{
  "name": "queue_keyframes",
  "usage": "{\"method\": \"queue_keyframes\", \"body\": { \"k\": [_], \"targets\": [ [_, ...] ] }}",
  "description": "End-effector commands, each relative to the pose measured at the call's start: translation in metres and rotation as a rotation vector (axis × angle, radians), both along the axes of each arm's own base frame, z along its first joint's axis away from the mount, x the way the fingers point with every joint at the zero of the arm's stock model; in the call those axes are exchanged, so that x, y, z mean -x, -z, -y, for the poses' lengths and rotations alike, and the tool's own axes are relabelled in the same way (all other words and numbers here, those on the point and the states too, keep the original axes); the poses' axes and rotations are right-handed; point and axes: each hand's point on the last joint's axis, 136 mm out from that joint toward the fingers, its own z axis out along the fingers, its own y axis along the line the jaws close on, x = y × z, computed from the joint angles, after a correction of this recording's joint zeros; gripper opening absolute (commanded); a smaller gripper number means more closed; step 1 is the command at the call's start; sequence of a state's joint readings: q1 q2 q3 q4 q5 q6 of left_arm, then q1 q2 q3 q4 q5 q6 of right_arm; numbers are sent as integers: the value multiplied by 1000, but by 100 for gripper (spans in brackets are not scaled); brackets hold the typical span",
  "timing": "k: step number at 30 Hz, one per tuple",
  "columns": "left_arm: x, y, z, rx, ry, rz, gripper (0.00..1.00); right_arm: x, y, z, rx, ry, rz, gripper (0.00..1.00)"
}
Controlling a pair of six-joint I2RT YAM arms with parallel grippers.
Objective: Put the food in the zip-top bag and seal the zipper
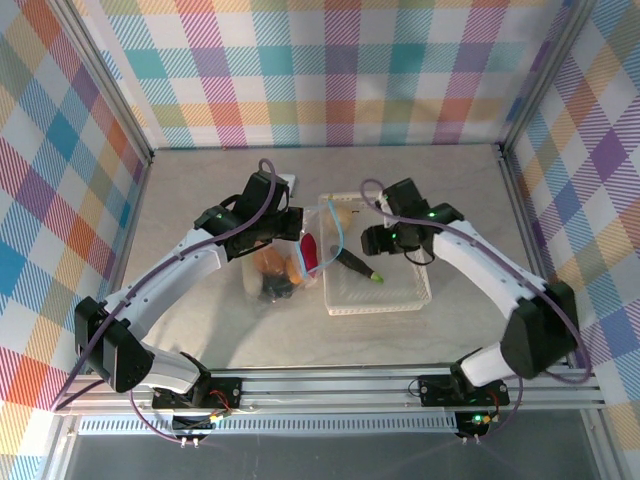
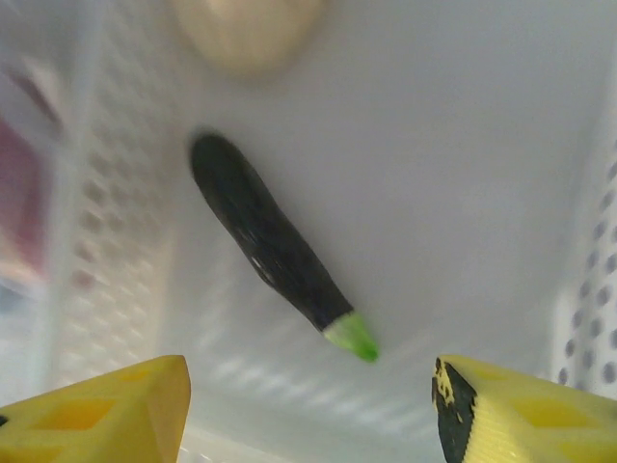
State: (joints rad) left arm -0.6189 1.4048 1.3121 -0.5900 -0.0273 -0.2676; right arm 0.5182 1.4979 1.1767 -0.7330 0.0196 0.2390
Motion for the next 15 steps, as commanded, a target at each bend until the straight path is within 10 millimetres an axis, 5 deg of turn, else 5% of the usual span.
{"method": "queue_keyframes", "body": {
  "k": [1,15],
  "targets": [
    [3,-2,-10,-21,-10,5,0,15,26,-6,21,-95,-88,69],
    [0,1,-7,-19,-9,-3,0,-5,86,-32,63,-129,-116,76]
  ]
}}
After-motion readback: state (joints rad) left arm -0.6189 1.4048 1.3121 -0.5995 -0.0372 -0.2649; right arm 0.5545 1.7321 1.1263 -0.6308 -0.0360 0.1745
